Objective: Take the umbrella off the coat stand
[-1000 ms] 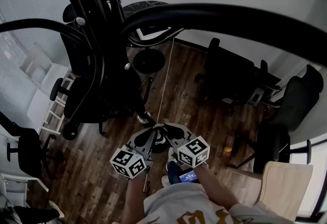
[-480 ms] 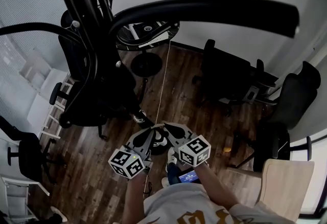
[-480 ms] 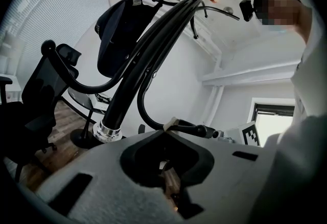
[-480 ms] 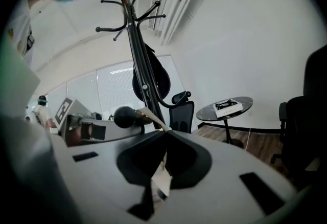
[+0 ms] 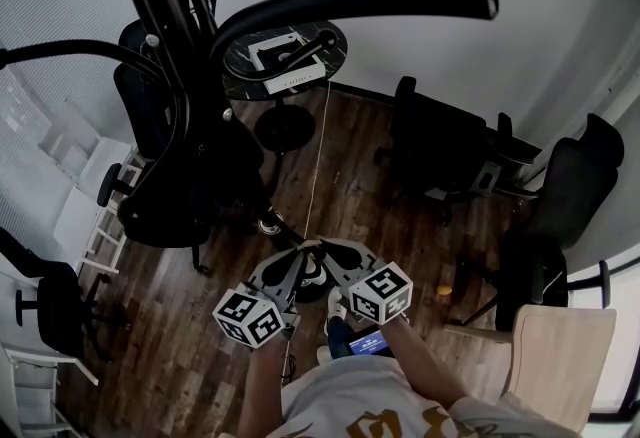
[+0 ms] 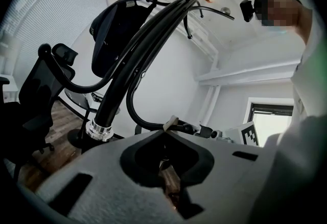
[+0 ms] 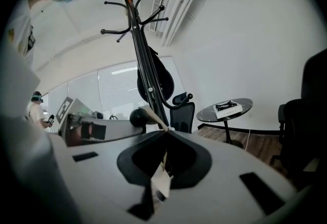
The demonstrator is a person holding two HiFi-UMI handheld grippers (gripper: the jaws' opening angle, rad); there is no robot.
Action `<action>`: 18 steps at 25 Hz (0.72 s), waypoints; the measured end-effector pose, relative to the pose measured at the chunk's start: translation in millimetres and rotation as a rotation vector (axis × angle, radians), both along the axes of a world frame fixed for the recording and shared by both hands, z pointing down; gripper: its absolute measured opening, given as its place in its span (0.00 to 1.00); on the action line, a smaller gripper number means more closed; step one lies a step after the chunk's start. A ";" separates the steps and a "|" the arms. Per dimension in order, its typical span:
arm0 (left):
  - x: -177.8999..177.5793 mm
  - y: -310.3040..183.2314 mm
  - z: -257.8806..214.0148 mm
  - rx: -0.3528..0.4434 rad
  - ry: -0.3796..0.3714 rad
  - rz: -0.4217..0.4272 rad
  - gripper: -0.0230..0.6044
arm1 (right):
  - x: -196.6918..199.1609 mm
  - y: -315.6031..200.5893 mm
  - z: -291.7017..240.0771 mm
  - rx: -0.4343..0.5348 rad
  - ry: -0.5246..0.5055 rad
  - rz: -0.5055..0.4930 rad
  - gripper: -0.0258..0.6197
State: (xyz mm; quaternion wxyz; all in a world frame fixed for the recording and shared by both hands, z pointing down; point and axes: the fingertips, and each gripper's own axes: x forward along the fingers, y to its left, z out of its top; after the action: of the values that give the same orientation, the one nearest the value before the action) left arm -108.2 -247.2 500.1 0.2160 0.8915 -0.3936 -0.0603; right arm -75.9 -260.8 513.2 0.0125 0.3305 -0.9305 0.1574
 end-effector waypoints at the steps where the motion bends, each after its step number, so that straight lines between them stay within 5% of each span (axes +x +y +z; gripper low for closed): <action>1: 0.2 1.1 -1.1 0.002 0.000 0.001 0.07 | 0.2 1.1 -0.9 0.002 0.000 0.000 0.07; 18: 10.9 16.8 -16.1 0.031 0.004 0.021 0.07 | 15.4 17.8 -15.7 0.026 -0.021 0.035 0.07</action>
State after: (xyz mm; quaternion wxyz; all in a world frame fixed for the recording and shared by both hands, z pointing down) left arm -97.2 -230.3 484.0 0.2036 0.8986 -0.3830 -0.0659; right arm -60.5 -243.1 497.5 -0.0043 0.3454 -0.9265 0.1491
